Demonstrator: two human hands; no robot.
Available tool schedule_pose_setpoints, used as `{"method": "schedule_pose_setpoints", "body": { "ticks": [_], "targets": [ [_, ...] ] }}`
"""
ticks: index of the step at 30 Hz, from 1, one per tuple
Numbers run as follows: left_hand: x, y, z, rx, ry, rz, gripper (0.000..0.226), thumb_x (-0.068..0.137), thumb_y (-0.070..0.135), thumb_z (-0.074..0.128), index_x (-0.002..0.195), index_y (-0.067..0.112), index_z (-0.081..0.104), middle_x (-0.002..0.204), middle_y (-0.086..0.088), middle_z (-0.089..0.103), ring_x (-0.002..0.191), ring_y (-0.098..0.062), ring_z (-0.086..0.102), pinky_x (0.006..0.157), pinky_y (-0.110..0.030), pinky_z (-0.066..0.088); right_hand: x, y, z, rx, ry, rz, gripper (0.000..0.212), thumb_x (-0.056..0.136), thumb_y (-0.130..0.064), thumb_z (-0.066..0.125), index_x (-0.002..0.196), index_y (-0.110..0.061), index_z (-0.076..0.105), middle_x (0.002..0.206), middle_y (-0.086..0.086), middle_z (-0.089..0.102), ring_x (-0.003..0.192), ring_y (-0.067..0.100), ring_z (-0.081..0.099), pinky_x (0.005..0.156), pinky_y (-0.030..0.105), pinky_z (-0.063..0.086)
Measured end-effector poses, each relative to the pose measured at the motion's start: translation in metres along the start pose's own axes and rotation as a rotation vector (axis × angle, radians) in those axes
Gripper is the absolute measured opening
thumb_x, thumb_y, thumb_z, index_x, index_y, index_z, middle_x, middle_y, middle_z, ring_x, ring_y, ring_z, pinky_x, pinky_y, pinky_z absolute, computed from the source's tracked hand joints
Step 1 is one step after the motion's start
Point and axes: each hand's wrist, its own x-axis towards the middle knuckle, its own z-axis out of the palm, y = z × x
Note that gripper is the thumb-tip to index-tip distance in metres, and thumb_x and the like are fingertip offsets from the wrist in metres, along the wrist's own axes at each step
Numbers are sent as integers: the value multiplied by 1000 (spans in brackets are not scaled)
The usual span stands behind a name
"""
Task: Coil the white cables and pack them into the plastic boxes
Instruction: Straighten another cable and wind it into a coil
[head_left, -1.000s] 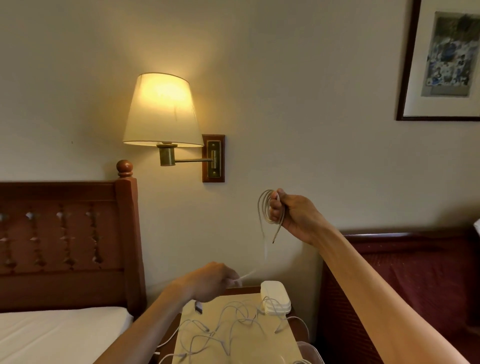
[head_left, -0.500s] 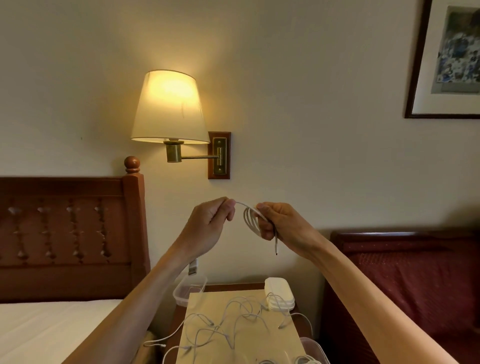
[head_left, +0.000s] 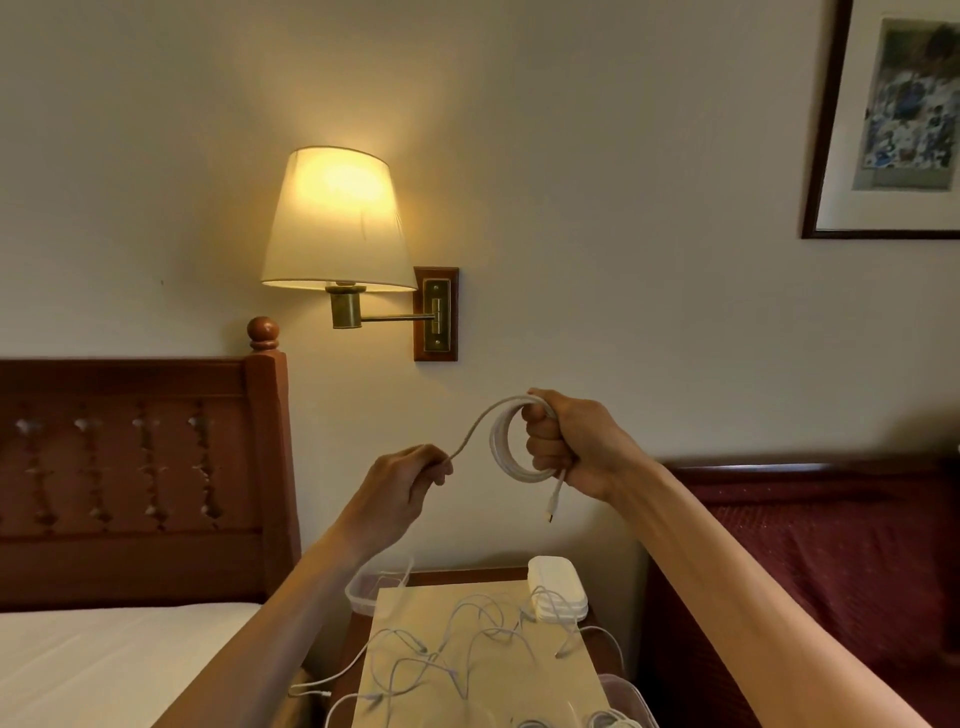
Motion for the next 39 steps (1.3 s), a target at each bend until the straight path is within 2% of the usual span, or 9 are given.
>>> {"method": "schedule_pose_setpoints", "body": {
  "ticks": [4, 9, 13, 23, 26, 29, 31, 35, 39],
  "targets": [
    [-4, 0, 8, 120, 113, -28, 12, 93, 15, 62, 96, 16, 73, 101, 5, 61, 91, -7, 59, 78, -21, 51, 4, -4, 1, 74, 19, 24, 45, 104, -19, 31, 60, -16, 41, 47, -7, 21, 38, 8, 17, 38, 21, 17],
    [12, 43, -6, -707, 200, -525, 15, 95, 6, 58, 98, 6, 73, 80, -9, 73, 76, -24, 68, 75, -36, 60, 8, 2, 9, 149, 21, 59, 43, 103, -15, 28, 61, -15, 40, 46, -8, 22, 35, 7, 18, 35, 19, 18],
    [25, 64, -11, -1101, 107, -703, 24, 97, 20, 56, 100, 3, 71, 84, -10, 62, 75, -19, 60, 68, -36, 57, 10, 7, 15, 183, 0, 75, 44, 104, -14, 23, 63, -15, 40, 44, -7, 25, 35, 7, 20, 34, 19, 20],
    [25, 84, 0, -1433, 45, -893, 32, 100, 30, 51, 94, 11, 76, 92, -8, 69, 90, -22, 64, 86, -42, 48, 10, 11, 24, 68, 18, 35, 45, 106, -20, 28, 63, -14, 42, 43, -6, 31, 35, 7, 24, 33, 18, 26],
    [22, 93, -2, -1282, 0, -776, 40, 94, 45, 55, 109, 12, 72, 105, -8, 72, 98, -19, 66, 90, -42, 48, 12, 8, 25, -3, 69, -3, 45, 105, -22, 31, 63, -14, 44, 42, -6, 32, 35, 8, 25, 35, 18, 26],
    [20, 103, -4, -1050, 13, -710, 22, 88, 22, 69, 107, 10, 70, 105, -16, 71, 99, -22, 68, 84, -37, 50, 17, 12, 24, -77, 92, -36, 44, 105, -23, 32, 64, -14, 46, 44, -6, 29, 38, 9, 24, 38, 20, 26],
    [20, 107, -5, -931, 65, -711, 8, 89, 8, 67, 95, 10, 72, 96, -17, 72, 92, -24, 68, 83, -38, 55, 20, 15, 25, -97, 107, -50, 43, 105, -22, 32, 64, -14, 46, 45, -6, 28, 39, 9, 23, 39, 20, 26],
    [8, 104, 0, -602, 88, -681, 21, 95, 3, 57, 84, 15, 71, 80, -10, 74, 65, -20, 67, 74, -42, 61, 30, 13, 18, -51, 176, -92, 42, 105, -22, 29, 66, -16, 42, 46, -7, 26, 39, 9, 20, 38, 21, 23],
    [-14, 105, 11, -322, 34, -540, 21, 98, 15, 57, 83, 11, 72, 71, 2, 73, 54, -6, 64, 54, -22, 51, 36, 7, 13, -68, 195, -121, 41, 105, -22, 30, 66, -17, 41, 47, -7, 24, 41, 9, 19, 40, 22, 22]
  ]
}}
